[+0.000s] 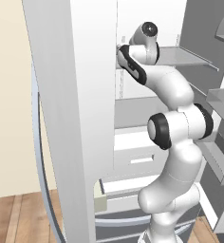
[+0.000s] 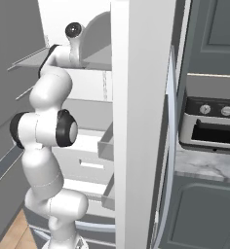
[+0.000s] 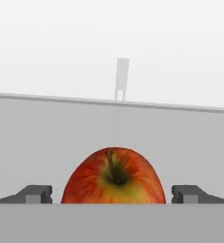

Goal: Pick the apple and kiwi from the fridge and place them inside the tupperware on the counter.

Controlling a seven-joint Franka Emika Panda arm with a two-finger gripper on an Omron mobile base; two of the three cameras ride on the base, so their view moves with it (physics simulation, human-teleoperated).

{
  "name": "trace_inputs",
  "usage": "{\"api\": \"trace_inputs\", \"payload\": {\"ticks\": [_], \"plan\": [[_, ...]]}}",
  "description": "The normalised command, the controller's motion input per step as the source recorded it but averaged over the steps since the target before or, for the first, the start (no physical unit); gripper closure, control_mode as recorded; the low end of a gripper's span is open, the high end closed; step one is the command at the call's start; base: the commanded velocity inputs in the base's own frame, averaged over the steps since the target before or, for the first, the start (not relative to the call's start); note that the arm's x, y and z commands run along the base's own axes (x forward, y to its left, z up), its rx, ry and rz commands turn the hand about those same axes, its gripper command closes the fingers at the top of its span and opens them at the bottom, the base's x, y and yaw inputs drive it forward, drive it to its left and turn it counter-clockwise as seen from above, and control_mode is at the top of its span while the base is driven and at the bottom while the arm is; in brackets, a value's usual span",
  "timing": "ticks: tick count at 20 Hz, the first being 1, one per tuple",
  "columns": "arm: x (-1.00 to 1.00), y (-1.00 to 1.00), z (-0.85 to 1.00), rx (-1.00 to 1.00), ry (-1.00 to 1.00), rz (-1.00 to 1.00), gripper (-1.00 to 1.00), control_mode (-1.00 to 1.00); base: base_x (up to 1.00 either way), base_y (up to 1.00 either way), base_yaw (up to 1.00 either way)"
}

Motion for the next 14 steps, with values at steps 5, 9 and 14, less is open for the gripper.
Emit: {"api": "trace_inputs", "payload": {"ticks": [5, 9, 14], "plan": [[0.1, 0.0, -0.12, 0.0, 0.0, 0.0, -1.0, -1.0, 0.0, 0.0, 0.0], [0.15, 0.01, -0.2, 0.0, 0.1, 0.0, -1.0, -1.0, 0.0, 0.0, 0.0], [0.11, 0.02, -0.28, 0.0, 0.14, 0.0, 1.0, -1.0, 0.0, 0.0, 0.0]]}}
